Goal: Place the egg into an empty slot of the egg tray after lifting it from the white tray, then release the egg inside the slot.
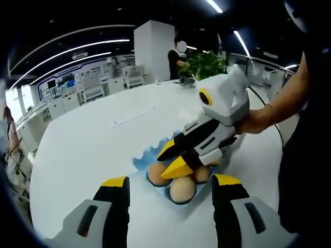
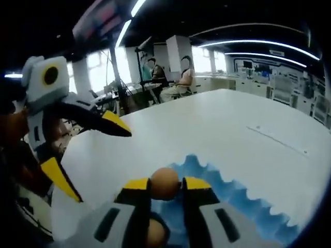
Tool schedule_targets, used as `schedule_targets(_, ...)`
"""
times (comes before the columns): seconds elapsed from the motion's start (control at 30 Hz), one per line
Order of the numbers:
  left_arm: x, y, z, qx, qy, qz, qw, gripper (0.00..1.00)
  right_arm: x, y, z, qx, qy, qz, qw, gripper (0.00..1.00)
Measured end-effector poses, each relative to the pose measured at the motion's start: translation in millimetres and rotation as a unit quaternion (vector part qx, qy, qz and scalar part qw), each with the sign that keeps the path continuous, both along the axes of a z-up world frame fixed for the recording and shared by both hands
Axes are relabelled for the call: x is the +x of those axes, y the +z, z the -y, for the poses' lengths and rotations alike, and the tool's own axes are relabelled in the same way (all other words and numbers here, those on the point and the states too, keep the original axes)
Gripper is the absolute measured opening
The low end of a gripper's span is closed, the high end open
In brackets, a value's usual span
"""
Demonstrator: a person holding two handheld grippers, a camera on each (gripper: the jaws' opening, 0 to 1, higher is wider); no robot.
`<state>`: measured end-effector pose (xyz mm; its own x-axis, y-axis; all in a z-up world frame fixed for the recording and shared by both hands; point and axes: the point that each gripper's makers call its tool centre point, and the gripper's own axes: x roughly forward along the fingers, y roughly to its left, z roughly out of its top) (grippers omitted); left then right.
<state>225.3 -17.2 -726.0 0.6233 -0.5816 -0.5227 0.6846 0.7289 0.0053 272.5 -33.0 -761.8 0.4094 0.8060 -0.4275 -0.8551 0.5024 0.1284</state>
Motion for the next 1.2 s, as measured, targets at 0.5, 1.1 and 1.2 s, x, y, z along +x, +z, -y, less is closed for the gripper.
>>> schedule_targets(0.5, -2.8, -2.3, 3, -0.003, 0.004, 0.001, 1.0, 0.65, 11, 29.2, 157, 0.025, -0.182, 0.067, 0.9807, 0.22)
schedule_targets(1.1, -5.1, -2.4, 5, -0.005, 0.002, 0.001, 1.0, 0.65, 22, -7.0, 304, -0.038, -0.376, 0.048, 0.9247, 0.24)
schedule_targets(1.2, -5.4, -2.1, 5, -0.004, 0.002, 0.001, 1.0, 0.64, 24, -10.5, 301, -0.044, -0.37, 0.051, 0.9267, 0.24)
